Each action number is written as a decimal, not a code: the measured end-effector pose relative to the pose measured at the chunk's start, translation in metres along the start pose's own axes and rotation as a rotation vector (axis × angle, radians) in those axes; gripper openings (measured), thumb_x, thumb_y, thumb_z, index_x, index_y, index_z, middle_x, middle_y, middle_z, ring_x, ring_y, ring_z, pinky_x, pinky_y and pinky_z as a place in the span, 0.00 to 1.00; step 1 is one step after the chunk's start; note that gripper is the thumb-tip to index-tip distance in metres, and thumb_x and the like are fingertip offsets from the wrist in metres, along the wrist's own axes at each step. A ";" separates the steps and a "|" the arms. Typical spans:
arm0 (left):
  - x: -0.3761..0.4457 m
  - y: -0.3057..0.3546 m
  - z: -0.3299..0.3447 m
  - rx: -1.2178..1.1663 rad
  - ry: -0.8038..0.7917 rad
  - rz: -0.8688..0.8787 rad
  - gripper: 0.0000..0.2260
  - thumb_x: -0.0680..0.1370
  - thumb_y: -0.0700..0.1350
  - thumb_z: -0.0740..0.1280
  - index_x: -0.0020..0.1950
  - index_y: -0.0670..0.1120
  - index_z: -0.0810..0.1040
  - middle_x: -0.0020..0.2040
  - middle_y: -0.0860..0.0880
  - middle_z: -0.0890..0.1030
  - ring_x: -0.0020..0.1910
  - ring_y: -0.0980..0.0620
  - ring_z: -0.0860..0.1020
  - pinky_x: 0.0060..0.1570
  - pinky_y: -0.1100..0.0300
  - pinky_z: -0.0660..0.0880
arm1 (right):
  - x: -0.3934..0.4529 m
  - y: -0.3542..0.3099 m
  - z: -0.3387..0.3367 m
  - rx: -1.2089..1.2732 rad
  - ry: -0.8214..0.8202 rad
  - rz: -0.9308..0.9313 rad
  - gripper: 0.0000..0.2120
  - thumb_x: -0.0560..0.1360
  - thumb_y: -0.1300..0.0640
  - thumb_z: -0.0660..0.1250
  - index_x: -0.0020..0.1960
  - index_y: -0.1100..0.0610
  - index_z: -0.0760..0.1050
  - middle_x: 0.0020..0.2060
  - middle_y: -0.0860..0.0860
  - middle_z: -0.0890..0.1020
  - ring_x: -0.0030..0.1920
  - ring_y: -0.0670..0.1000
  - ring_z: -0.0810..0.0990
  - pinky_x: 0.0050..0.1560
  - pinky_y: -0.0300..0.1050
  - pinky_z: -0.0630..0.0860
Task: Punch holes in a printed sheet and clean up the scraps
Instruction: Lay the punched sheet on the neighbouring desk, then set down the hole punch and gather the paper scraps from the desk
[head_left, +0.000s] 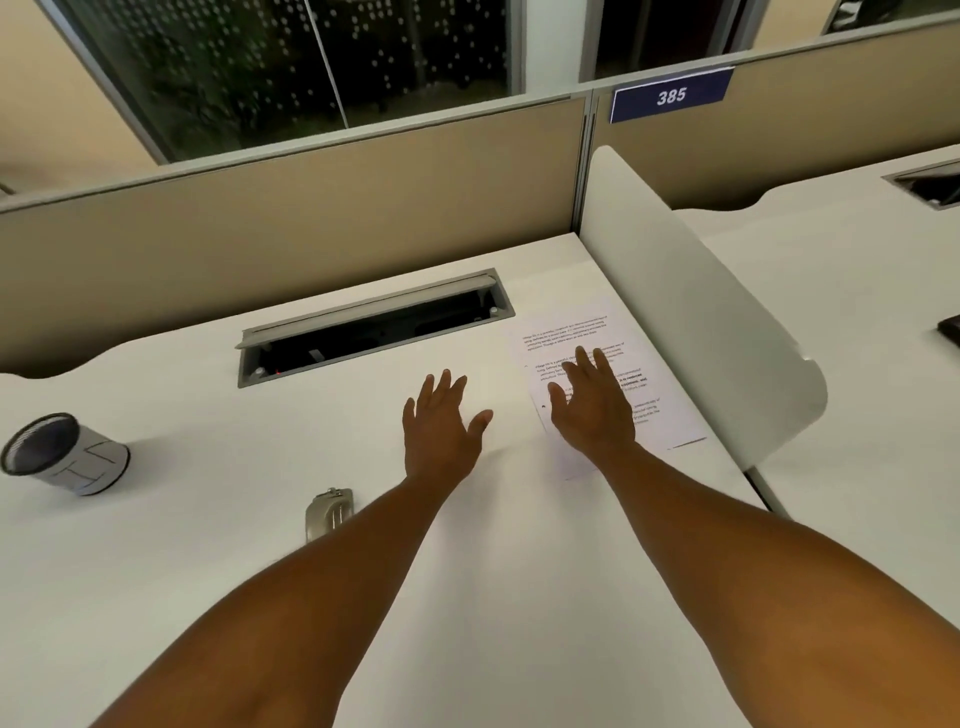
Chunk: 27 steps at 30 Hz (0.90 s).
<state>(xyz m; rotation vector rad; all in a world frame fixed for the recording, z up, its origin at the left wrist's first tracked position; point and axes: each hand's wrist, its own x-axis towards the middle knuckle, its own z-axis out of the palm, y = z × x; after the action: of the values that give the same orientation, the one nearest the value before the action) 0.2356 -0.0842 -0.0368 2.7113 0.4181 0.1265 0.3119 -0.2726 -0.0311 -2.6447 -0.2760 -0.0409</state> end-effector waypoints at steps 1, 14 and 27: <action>-0.004 -0.004 -0.005 0.004 0.009 0.000 0.28 0.81 0.61 0.59 0.78 0.51 0.62 0.80 0.50 0.58 0.80 0.50 0.51 0.77 0.47 0.48 | -0.004 -0.005 0.000 -0.004 0.002 -0.024 0.21 0.79 0.49 0.58 0.68 0.58 0.71 0.75 0.53 0.64 0.77 0.55 0.55 0.71 0.56 0.65; -0.044 -0.072 -0.068 0.059 0.091 -0.065 0.27 0.82 0.60 0.57 0.78 0.51 0.62 0.80 0.50 0.58 0.80 0.51 0.50 0.77 0.47 0.47 | -0.053 -0.065 0.011 -0.005 -0.093 -0.175 0.30 0.80 0.41 0.52 0.76 0.56 0.58 0.78 0.52 0.52 0.78 0.52 0.45 0.77 0.54 0.49; -0.098 -0.140 -0.085 0.119 -0.011 -0.230 0.27 0.83 0.59 0.51 0.80 0.49 0.57 0.81 0.48 0.54 0.80 0.50 0.49 0.77 0.43 0.44 | -0.097 -0.110 0.048 0.026 -0.142 -0.264 0.30 0.80 0.41 0.50 0.76 0.56 0.57 0.79 0.52 0.50 0.78 0.51 0.43 0.77 0.54 0.48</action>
<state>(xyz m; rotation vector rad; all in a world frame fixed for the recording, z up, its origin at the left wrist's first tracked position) 0.0923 0.0400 -0.0170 2.7533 0.7516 0.0234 0.1934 -0.1731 -0.0310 -2.5719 -0.6671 0.0643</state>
